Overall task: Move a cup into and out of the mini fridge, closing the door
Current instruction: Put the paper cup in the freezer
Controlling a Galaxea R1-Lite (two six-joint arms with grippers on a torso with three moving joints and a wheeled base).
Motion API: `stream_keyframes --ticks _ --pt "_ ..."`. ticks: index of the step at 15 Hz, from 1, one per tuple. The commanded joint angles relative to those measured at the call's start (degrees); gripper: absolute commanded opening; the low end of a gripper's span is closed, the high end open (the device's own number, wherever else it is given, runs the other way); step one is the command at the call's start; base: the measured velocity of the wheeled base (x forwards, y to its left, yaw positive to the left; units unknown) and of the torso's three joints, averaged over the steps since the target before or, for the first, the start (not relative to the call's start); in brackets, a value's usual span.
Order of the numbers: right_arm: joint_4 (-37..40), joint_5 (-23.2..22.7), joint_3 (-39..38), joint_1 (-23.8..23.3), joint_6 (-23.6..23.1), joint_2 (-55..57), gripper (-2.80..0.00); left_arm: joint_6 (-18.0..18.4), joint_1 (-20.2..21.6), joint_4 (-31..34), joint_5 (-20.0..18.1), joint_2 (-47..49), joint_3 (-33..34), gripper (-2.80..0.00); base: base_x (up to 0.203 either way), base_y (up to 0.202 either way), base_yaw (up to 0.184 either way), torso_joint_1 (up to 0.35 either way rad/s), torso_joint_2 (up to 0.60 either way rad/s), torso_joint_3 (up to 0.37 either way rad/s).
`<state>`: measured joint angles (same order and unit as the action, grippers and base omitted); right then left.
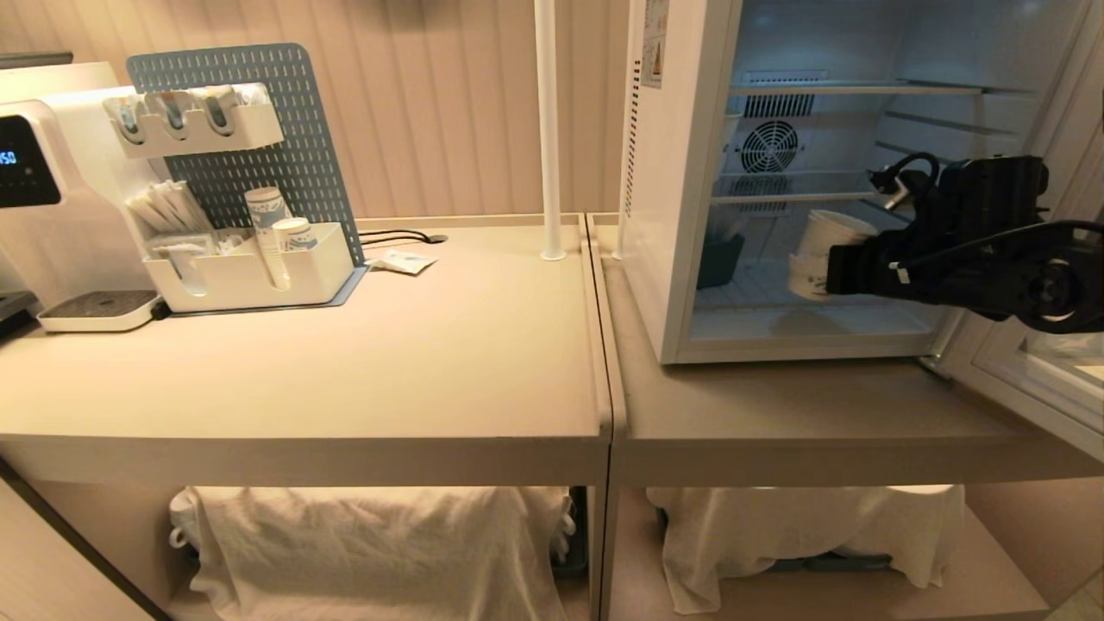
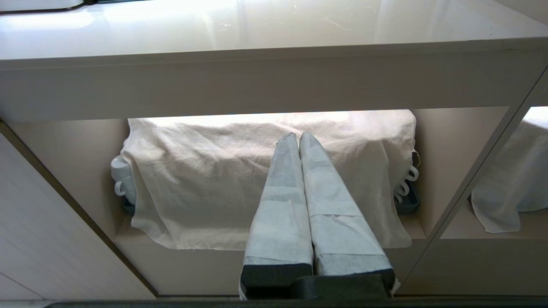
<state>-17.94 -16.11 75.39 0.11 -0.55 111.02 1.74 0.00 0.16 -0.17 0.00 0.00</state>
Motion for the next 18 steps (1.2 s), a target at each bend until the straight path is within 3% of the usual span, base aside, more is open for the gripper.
stream_keyframes --ticks 1,5,18 --pt "-5.13 -0.02 0.07 0.06 -0.63 2.72 -2.8 0.02 0.0 0.0 0.03 0.0 0.03 -2.8 0.0 0.0 0.0 0.0 0.0 0.0" --pt "-7.43 0.36 -0.47 0.07 -4.21 4.92 -2.8 0.02 0.0 -0.07 0.0 0.0 0.01 -2.8 0.0 0.0 0.0 0.0 0.0 0.0" --pt "-8.08 0.53 6.0 0.07 -7.52 11.85 -2.8 0.02 0.0 0.01 0.0 0.0 0.0 -2.8 0.0 0.0 0.0 0.0 0.0 0.0"
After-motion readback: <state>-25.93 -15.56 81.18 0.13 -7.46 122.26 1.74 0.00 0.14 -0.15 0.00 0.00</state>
